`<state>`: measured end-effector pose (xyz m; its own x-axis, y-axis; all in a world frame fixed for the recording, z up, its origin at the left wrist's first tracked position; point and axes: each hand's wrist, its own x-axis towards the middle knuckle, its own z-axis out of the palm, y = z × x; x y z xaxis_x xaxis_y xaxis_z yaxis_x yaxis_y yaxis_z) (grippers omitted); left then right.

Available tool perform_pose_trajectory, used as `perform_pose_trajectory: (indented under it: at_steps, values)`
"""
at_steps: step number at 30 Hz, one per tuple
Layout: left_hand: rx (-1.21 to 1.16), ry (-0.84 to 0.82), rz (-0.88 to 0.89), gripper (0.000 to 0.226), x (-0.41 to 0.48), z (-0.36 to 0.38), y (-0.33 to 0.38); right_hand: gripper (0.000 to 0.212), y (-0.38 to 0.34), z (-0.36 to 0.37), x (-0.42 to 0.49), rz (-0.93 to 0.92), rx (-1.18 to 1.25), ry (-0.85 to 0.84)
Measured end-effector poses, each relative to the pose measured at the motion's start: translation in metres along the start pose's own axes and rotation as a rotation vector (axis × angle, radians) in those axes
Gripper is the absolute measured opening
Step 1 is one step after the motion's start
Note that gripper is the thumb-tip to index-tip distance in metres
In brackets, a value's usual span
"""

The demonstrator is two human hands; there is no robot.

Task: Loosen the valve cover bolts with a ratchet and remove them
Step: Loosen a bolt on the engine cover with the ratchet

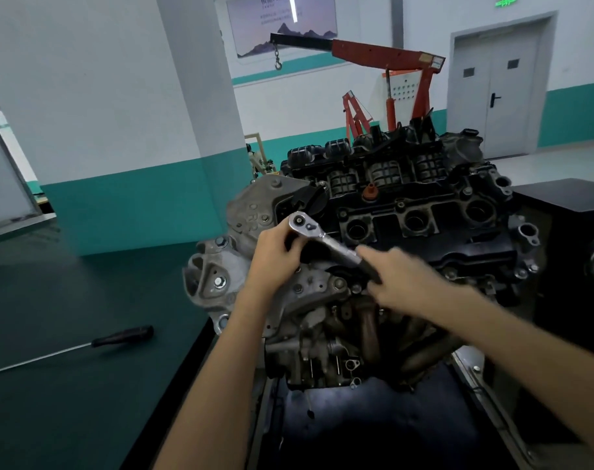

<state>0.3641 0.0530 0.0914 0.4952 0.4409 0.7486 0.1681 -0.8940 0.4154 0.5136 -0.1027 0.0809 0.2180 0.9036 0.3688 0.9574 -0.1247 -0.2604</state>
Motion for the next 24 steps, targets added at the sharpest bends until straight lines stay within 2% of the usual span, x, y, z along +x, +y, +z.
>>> perform_pose_trajectory:
  at_steps: [2,5,7,10,14,16,19,22,24]
  values:
    - [-0.002,0.028,-0.007,0.02,0.0,0.0,0.0,0.034,0.012,-0.025,0.015,-0.064,-0.27,0.057]
    - [0.033,0.09,-0.063,0.018,-0.001,0.003,0.0,0.029,0.007,-0.021,0.011,-0.057,-0.276,0.109]
    - [0.065,0.114,-0.075,0.016,-0.001,0.006,0.0,0.023,-0.011,0.005,-0.011,0.027,-0.01,0.121]
    - [0.076,0.099,-0.093,0.018,0.002,0.007,-0.004,0.025,-0.063,0.052,-0.03,0.172,0.431,0.111]
    - [0.002,0.092,-0.081,0.012,0.0,0.007,-0.005,0.035,-0.111,0.085,-0.022,0.222,0.628,0.199]
    - [0.001,0.088,-0.06,0.018,-0.002,0.006,-0.004,0.039,-0.098,0.08,-0.021,0.2,0.588,0.17]
    - [-0.018,0.07,-0.019,0.027,-0.001,0.004,-0.005,0.03,-0.055,0.053,-0.022,0.083,0.464,0.058]
    - [-0.061,0.033,0.037,0.032,-0.001,0.001,0.001,0.034,-0.012,0.011,-0.005,-0.022,0.136,-0.02]
    - [-0.042,0.016,0.028,0.022,-0.001,0.001,0.0,0.04,0.008,-0.015,0.011,-0.093,-0.124,-0.014]
